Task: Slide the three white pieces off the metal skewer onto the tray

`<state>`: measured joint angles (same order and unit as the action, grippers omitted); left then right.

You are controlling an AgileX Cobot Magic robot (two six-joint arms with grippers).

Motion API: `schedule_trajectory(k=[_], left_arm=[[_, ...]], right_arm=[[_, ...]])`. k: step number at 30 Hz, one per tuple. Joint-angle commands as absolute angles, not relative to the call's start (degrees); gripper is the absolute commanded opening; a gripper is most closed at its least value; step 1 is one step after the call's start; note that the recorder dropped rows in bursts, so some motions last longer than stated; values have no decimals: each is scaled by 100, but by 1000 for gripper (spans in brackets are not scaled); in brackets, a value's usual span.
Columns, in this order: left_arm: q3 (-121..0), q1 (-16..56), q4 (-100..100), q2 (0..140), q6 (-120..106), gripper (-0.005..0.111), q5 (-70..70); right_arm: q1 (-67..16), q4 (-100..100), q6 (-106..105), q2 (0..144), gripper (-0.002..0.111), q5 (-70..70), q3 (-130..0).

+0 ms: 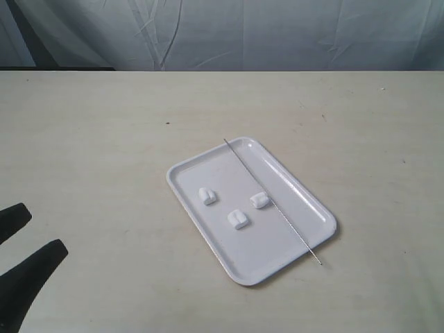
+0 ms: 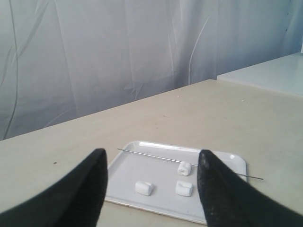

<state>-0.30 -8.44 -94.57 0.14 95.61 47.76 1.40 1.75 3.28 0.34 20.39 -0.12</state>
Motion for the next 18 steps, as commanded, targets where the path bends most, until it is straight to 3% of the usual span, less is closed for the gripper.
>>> schedule_trajectory(k=[1, 12, 18], left_arm=[[0, -845, -9399, 0, 9575, 54, 4798], [0, -845, -9416, 0, 9575, 54, 4796], [0, -796, -9721, 0, 9575, 54, 3491]], right_arm=[[164, 95, 342, 0, 22, 2031, 0], [164, 95, 342, 0, 22, 2031, 0], [164, 95, 342, 0, 22, 2031, 0]])
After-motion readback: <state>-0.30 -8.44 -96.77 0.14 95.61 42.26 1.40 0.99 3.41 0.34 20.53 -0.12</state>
